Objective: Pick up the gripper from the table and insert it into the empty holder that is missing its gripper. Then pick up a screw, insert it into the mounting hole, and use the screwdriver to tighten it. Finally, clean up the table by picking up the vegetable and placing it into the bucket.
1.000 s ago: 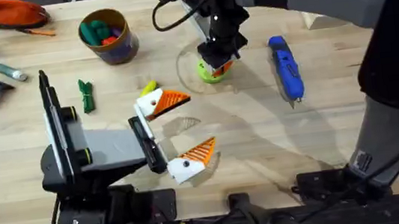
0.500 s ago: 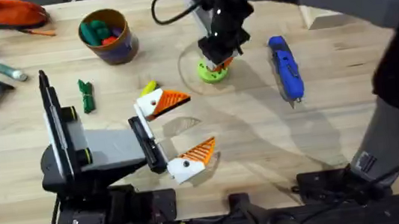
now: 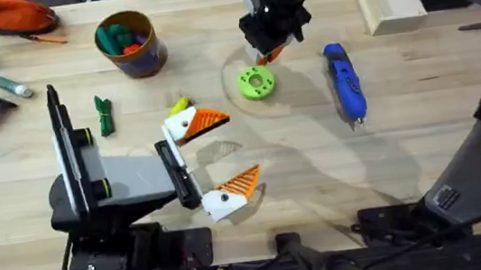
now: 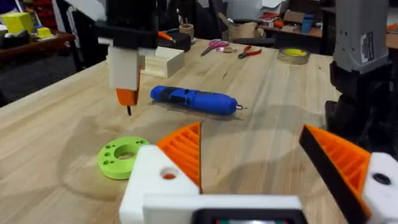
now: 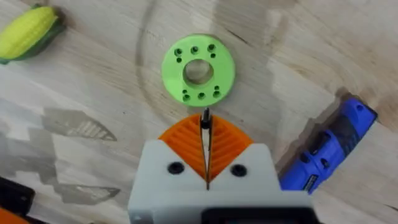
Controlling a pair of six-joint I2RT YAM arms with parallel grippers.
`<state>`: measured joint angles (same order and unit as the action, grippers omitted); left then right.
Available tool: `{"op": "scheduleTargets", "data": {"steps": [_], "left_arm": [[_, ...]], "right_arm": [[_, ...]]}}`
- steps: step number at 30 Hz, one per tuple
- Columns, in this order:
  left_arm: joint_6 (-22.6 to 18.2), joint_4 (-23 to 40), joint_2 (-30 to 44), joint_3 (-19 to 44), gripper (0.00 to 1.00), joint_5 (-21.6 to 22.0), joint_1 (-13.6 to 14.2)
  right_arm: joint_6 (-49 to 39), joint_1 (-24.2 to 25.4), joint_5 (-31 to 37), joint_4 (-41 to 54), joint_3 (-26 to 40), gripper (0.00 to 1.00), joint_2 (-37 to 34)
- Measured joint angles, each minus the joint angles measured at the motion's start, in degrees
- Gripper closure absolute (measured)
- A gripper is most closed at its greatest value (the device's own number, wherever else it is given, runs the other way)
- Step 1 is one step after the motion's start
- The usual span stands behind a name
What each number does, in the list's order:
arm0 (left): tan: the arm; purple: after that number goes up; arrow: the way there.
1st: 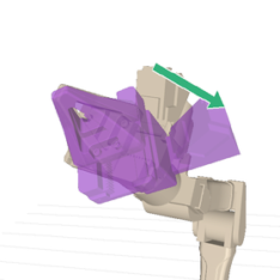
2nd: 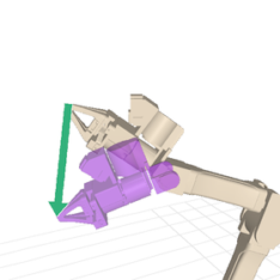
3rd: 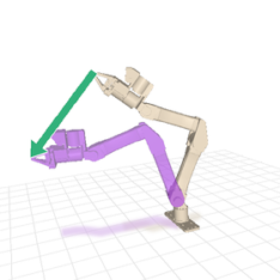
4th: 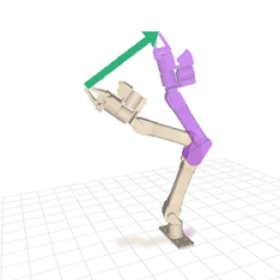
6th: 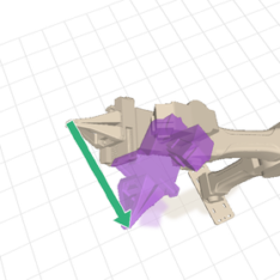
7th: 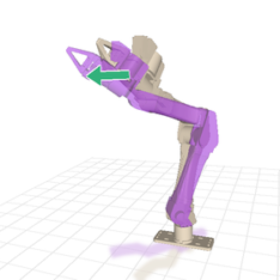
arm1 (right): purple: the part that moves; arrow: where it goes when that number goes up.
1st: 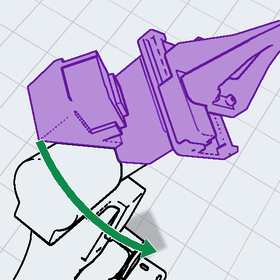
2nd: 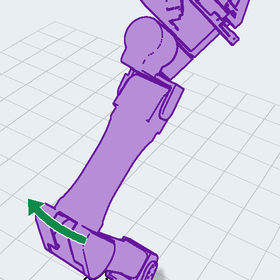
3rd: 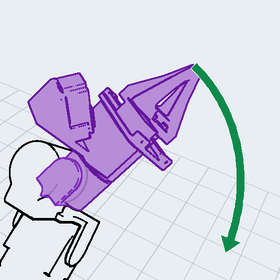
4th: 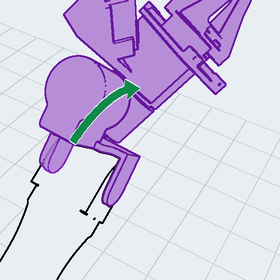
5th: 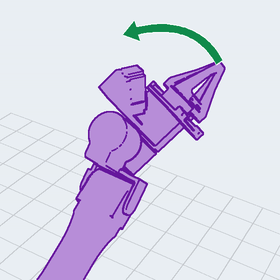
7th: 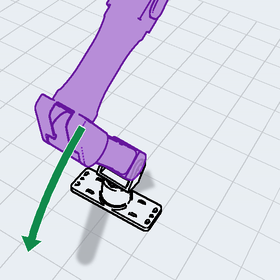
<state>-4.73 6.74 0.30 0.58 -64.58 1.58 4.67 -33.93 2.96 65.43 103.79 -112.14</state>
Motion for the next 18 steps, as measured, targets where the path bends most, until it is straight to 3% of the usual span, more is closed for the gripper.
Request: {"op": "scheduleTargets", "data": {"steps": [6, 18], "left_arm": [[0.0, 0.0, 0.01, 0.0, 0.015, 0.0, 0.0], [0.0, 0.0, 0.0, 0.0, 0.013, 0.0, 0.0]], "right_arm": [[-0.32, 0.0, -0.02, 2.19, 2.33, 0.995, 2.06], [-1.12, -1.16, 0.0, 4.92, 3.43, 0.995, 15.15]]}}
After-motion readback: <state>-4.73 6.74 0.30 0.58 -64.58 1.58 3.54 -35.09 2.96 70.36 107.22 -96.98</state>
